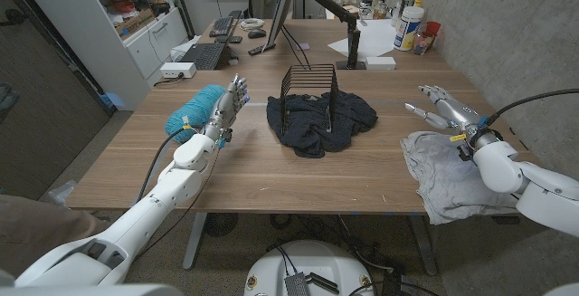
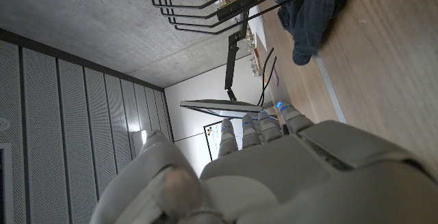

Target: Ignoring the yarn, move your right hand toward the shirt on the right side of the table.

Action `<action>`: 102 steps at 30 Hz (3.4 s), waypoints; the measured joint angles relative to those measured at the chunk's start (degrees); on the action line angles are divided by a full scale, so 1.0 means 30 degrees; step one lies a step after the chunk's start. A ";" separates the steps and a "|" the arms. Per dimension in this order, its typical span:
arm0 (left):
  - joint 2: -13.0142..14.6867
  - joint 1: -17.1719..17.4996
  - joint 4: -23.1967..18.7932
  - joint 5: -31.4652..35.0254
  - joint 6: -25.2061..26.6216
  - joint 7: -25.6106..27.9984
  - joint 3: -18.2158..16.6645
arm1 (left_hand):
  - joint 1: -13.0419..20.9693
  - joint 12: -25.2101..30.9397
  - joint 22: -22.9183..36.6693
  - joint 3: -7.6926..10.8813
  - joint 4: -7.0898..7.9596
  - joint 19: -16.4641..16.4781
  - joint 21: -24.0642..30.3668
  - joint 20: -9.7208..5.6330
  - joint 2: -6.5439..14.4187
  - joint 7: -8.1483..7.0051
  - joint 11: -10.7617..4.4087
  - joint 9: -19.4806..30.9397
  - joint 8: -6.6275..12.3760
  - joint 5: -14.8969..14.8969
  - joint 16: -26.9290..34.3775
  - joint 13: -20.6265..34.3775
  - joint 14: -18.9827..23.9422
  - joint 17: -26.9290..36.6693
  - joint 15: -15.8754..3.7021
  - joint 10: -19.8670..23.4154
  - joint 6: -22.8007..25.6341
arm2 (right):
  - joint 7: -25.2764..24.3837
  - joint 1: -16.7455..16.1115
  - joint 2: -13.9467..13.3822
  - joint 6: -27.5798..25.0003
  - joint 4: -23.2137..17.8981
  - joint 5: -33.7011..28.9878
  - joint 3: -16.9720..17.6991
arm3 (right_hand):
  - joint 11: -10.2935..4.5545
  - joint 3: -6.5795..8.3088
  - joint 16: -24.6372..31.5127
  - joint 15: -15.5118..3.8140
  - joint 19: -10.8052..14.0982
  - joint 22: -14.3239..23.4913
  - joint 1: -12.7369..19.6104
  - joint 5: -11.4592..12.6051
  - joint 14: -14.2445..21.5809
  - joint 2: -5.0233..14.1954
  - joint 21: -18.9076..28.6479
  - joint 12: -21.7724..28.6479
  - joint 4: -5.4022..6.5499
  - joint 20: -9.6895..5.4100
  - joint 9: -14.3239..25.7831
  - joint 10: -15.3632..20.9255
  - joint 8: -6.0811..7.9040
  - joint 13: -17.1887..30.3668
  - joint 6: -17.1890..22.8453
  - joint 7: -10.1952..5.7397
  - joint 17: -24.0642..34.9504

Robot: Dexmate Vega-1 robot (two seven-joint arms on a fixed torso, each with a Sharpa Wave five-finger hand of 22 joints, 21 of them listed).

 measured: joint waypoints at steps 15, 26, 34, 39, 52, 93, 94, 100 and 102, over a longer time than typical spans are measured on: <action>-0.0049 -0.0165 0.0242 -0.0043 -0.0041 -0.0140 0.0009 | 0.0000 0.0000 0.0000 0.0000 0.0001 0.0000 0.0000 0.0000 0.0000 0.0000 0.0000 0.0000 0.0000 0.0000 -0.0001 0.0000 0.0000 0.0001 0.0000 0.0001 -0.0001 | 0.0417 -0.1542 0.0287 -0.0748 -0.0671 -0.0363 0.1447 | 0.0002 -0.0001 0.0000 0.0000 0.0000 0.0000 0.0000 0.0000 0.0000 -0.0001 -0.0001 0.0000 0.0000 -0.0001 0.0101 0.0001 0.0001 0.0063 0.0063 -0.0062 0.0001; 0.0022 -0.0162 0.0147 -0.0022 -0.0042 -0.0093 0.0009 | 0.0102 0.0000 0.0000 0.0001 0.0001 0.0000 0.0000 0.0000 0.0102 0.0000 0.0001 0.0000 0.0000 0.0000 -0.0001 0.0000 -0.0085 0.0000 0.0085 0.0000 0.0000 | 0.0935 -0.2441 0.0777 -0.0993 -0.0973 -0.0799 0.2357 | 0.0002 -0.0001 0.0000 0.0000 0.0000 0.0000 0.0000 0.0000 0.0000 -0.0001 0.0000 0.0000 0.0001 -0.0001 0.0099 0.0002 0.0000 0.0102 0.0063 -0.0061 0.0000; 0.0057 -0.0136 0.0079 0.0023 -0.0039 -0.0007 -0.0002 | 0.0102 0.0000 0.0000 0.0001 0.0001 0.0000 0.0000 0.0000 0.0102 0.0085 0.0000 0.0000 0.0000 0.0000 -0.0001 0.0000 -0.0127 0.0000 0.0043 0.0000 0.0084 | 0.1246 -0.2857 0.1185 -0.1196 -0.1151 -0.1168 0.2764 | 0.0003 -0.0001 0.0000 0.0000 -0.0142 0.0000 -0.0001 -0.0151 0.0000 -0.0001 0.0000 0.0000 0.0001 -0.0003 0.0097 0.0003 0.0000 0.0101 0.0062 -0.0060 0.0000; 0.0063 -0.0110 0.0066 0.0059 -0.0024 0.0120 -0.0037 | 0.0102 0.0000 0.0000 0.0001 0.0001 0.0000 0.0000 0.0000 0.0102 -0.0073 0.0001 0.0000 -0.0091 0.0000 -0.0002 0.0000 -0.0150 0.0000 0.0019 0.0001 -0.0423 | 0.1427 -0.3266 0.1550 -0.1360 -0.1402 -0.1371 0.3121 | 0.0003 -0.0001 0.0000 0.0000 -0.0245 -0.0001 0.0000 -0.0151 0.0001 -0.0001 0.0000 0.0000 0.0001 0.0101 0.0098 0.0003 0.0000 0.0100 0.0062 -0.0060 0.0000; -0.0060 0.0059 0.0054 0.0094 -0.0181 0.0320 -0.0075 | 0.0102 0.0000 -0.0001 0.0001 0.0001 0.0000 0.0000 0.0000 0.0102 0.0000 0.0000 0.0000 -0.0090 0.0000 -0.0002 -0.0001 -0.0149 0.0001 0.0019 0.0000 -0.0196 | 0.2015 -0.4234 0.2134 -0.1694 -0.1810 -0.2011 0.4070 | 0.0003 -0.0081 0.0000 0.0000 -0.0243 0.0000 -0.0001 -0.0150 0.0000 -0.0001 0.0000 0.0000 -0.0079 0.0099 0.0096 0.0004 0.0000 0.0098 -0.0011 -0.0131 0.0001; -0.0445 -0.0137 0.0525 0.0114 -0.0521 0.0569 -0.0097 | 0.0101 0.0000 0.0000 -0.0002 -0.0160 -0.0105 0.0000 -0.0104 0.0101 0.0000 -0.0104 0.0000 0.0001 0.0000 -0.0003 0.0000 -0.0146 0.0000 0.0019 0.0105 -0.0199 | 0.4032 -0.5411 0.3218 -0.2272 -0.2671 -0.4280 0.5063 | -0.0068 -0.0080 0.0000 0.0000 -0.0239 0.0000 -0.0001 -0.0150 0.0000 -0.0001 0.0000 0.0000 -0.0077 0.0098 0.0092 -0.0070 0.0000 0.0093 -0.0007 -0.0265 0.0001; -0.0459 -0.0157 0.0571 0.0114 -0.0511 0.0562 -0.0081 | 0.0101 0.0000 0.0000 -0.0003 -0.0160 -0.0105 0.0000 -0.0104 0.0101 0.0000 -0.0104 0.0000 0.0001 0.0000 -0.0003 0.0000 -0.0146 0.0000 0.0019 0.0105 -0.0199 | 0.4100 -0.5469 0.3206 -0.2272 -0.2671 -0.4342 0.5099 | -0.0101 -0.0080 0.0000 0.0000 -0.0239 -0.0001 -0.0001 -0.0149 0.0001 -0.0001 0.0000 0.0000 -0.0077 0.0098 0.0092 -0.0102 0.0000 0.0093 -0.0007 -0.0265 0.0000; -0.0500 -0.0255 0.0690 0.0116 -0.0497 0.0526 -0.0032 | 0.0101 0.0000 -0.0001 -0.0003 -0.0159 -0.0105 0.0000 -0.0104 0.0101 0.0000 -0.0104 0.0000 0.0001 0.0000 -0.0003 0.0000 -0.0145 0.0000 0.0020 0.0105 -0.0199 | 0.4343 -0.5612 0.3201 -0.2326 -0.2703 -0.4612 0.5224 | -0.0137 -0.0080 0.0000 0.0000 -0.0238 0.0000 -0.0001 -0.0149 0.0000 -0.0001 0.0000 0.0000 -0.0077 0.0098 0.0092 -0.0139 0.0000 0.0092 -0.0008 -0.0264 0.0000; -0.0502 -0.0282 0.0718 0.0134 -0.0464 0.0467 -0.0013 | 0.0101 0.0000 0.0000 -0.0002 -0.0159 -0.0104 0.0000 -0.0104 0.0101 0.0000 -0.0104 -0.0001 0.0000 0.0000 -0.0003 0.0000 -0.0146 0.0001 0.0020 0.0105 -0.0199 | 0.4399 -0.5837 0.3248 -0.2364 -0.2796 -0.4697 0.5412 | -0.0137 -0.0080 0.0000 0.0000 -0.0238 0.0000 -0.0001 -0.0149 0.0001 -0.0001 0.0000 0.0000 -0.0077 0.0098 0.0092 -0.0139 0.0000 0.0093 -0.0008 -0.0264 0.0000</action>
